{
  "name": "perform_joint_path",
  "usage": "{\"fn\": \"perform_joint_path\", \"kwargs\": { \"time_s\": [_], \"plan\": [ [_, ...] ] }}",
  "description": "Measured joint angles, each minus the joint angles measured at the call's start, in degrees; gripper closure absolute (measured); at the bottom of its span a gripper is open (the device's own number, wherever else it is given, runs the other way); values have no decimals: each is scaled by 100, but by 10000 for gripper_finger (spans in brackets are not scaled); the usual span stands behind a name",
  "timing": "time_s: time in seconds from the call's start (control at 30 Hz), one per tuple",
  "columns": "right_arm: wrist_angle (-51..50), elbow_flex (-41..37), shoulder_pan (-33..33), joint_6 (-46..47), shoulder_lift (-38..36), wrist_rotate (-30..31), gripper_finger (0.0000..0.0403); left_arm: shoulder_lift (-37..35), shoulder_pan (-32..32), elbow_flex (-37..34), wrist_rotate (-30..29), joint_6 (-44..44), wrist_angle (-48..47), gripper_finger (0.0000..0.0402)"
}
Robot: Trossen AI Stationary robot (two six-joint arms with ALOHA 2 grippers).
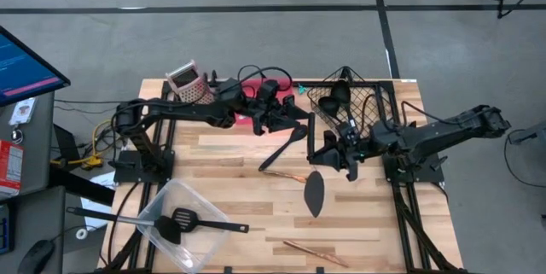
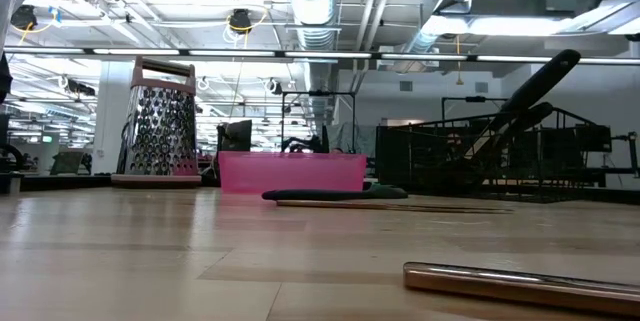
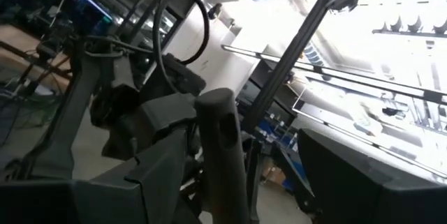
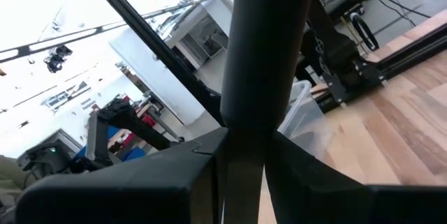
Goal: Pick & Place Kitchen Items
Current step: Put the black spatula into the transparent bin
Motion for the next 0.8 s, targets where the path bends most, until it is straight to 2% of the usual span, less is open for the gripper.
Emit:
{"fn": "perform_joint_path", "kwargs": {
  "time_s": [0.6,0.8],
  "plan": [
    [9,0,-66,-3,-2,-157,331,166,-142,8,-145,57,19,144],
    [-6,0,-68,-15,0,-157,331,404,-234,260,-113,14,11,144]
  ]
}}
